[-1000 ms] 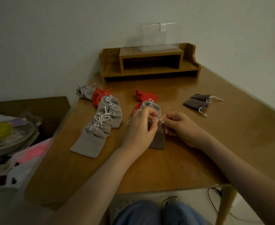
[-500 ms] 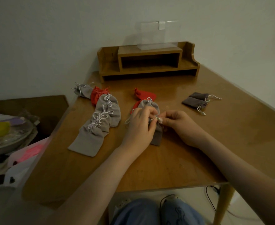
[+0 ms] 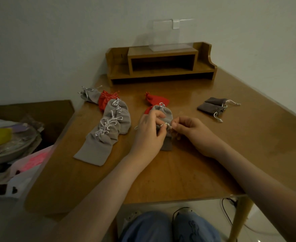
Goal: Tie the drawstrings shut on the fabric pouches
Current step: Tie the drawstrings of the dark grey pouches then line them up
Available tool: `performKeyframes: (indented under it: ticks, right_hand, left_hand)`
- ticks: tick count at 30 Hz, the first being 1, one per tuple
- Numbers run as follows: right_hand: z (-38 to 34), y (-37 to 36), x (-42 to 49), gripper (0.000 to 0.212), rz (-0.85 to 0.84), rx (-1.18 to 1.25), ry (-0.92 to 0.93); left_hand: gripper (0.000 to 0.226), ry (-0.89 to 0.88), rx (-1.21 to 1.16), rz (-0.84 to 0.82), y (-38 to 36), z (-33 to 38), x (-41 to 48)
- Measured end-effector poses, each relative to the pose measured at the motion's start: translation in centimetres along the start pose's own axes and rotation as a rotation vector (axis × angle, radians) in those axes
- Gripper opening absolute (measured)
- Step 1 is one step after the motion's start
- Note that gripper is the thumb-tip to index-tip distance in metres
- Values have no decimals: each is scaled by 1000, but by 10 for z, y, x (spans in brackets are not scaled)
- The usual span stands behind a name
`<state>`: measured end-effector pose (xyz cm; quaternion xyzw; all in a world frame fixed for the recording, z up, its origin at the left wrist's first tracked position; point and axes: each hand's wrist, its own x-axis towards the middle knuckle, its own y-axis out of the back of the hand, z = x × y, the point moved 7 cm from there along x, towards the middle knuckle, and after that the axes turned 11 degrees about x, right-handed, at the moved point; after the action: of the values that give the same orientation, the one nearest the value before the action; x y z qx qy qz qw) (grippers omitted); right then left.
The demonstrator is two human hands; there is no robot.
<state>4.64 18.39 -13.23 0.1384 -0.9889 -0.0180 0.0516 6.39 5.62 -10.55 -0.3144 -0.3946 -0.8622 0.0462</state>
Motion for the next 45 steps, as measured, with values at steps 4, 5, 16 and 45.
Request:
performKeyframes:
  ticks: [4, 5, 16, 45]
  right_hand:
    - [-2, 2, 1, 17, -2, -4, 27]
    - [-1, 0, 0, 18, -27, -22, 16]
    - [-1, 2, 1, 13, 21, 83, -48]
    - [-19, -2, -6, 9, 57, -203, 233]
  left_hand:
    - [18, 3, -43, -35, -3, 0, -2]
    - [16, -3, -36, -32, -3, 1, -2]
    - [10, -35, 59, 17, 0, 6, -1]
    - [13, 142, 40, 89, 3, -9, -1]
